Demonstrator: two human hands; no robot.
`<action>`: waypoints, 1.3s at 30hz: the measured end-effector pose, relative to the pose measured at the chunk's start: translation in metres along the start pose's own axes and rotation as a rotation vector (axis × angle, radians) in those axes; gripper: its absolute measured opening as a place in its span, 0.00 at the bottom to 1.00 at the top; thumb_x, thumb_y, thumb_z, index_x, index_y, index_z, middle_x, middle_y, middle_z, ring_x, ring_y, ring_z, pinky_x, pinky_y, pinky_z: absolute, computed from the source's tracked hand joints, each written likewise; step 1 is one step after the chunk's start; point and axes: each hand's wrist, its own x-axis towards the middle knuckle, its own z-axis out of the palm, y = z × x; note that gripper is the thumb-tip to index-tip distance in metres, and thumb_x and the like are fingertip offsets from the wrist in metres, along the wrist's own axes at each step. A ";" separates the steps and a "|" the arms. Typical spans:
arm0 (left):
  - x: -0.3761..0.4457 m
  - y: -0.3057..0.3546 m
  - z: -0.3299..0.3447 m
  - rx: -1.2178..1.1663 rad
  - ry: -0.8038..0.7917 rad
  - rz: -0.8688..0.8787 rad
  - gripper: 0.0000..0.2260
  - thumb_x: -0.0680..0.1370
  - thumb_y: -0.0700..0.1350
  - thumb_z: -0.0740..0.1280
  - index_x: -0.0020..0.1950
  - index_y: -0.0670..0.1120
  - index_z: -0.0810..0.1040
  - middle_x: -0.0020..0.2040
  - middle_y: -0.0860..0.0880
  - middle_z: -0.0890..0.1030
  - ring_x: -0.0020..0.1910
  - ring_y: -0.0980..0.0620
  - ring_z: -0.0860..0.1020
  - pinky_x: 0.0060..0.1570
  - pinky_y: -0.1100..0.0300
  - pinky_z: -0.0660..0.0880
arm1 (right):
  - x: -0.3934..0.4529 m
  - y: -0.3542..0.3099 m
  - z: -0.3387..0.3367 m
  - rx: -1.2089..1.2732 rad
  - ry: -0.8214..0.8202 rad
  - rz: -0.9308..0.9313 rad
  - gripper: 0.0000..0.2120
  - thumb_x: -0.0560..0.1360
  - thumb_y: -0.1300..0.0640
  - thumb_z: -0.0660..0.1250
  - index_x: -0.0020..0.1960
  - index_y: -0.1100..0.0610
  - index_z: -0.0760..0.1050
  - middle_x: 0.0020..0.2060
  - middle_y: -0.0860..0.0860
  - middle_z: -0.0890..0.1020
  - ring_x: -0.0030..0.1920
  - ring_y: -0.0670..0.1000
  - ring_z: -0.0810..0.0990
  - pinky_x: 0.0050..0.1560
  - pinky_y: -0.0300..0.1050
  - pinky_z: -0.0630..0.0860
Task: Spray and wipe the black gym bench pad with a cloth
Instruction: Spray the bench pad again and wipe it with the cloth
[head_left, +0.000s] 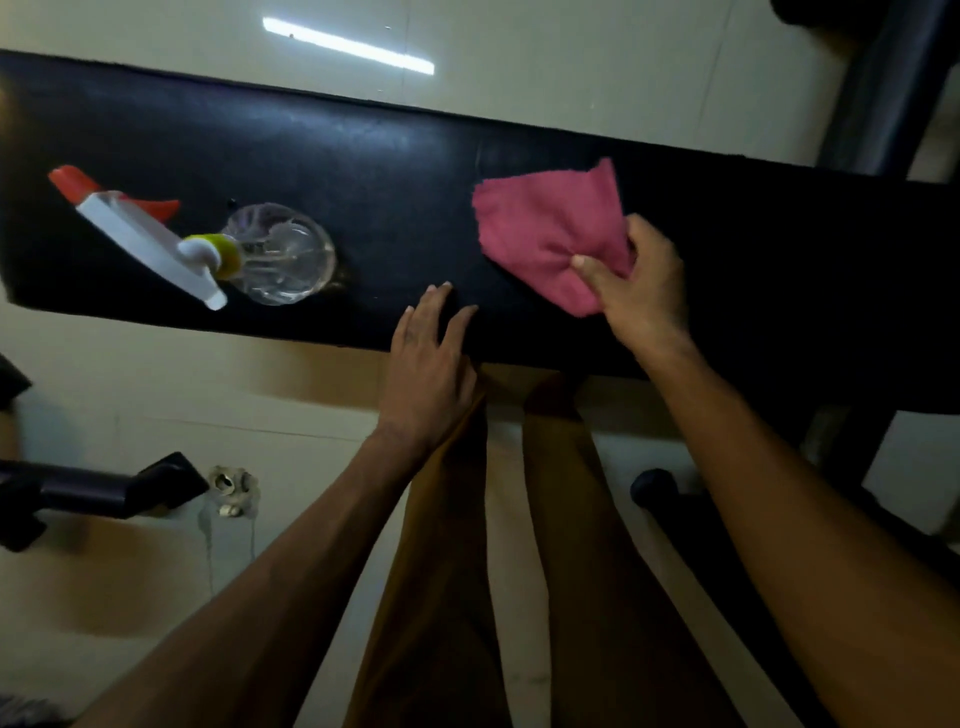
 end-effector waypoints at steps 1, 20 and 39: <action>0.003 0.006 0.001 0.002 -0.004 0.016 0.27 0.77 0.42 0.67 0.77 0.44 0.67 0.80 0.39 0.60 0.80 0.41 0.55 0.79 0.49 0.48 | 0.002 0.018 -0.017 0.012 0.074 0.067 0.13 0.73 0.57 0.75 0.55 0.54 0.76 0.48 0.49 0.81 0.47 0.49 0.82 0.45 0.44 0.80; 0.087 0.040 0.013 0.208 0.006 0.160 0.31 0.83 0.51 0.61 0.82 0.42 0.52 0.82 0.38 0.51 0.82 0.42 0.48 0.80 0.41 0.46 | 0.059 0.094 -0.012 -0.955 -0.001 -0.501 0.29 0.83 0.40 0.44 0.82 0.46 0.49 0.82 0.56 0.52 0.81 0.57 0.50 0.77 0.64 0.41; 0.097 0.098 0.033 0.133 -0.066 0.120 0.31 0.81 0.45 0.65 0.81 0.42 0.55 0.83 0.41 0.51 0.82 0.43 0.46 0.78 0.35 0.44 | 0.080 0.098 -0.050 -0.791 0.017 -0.456 0.27 0.84 0.41 0.44 0.82 0.45 0.51 0.82 0.53 0.52 0.81 0.55 0.49 0.79 0.58 0.44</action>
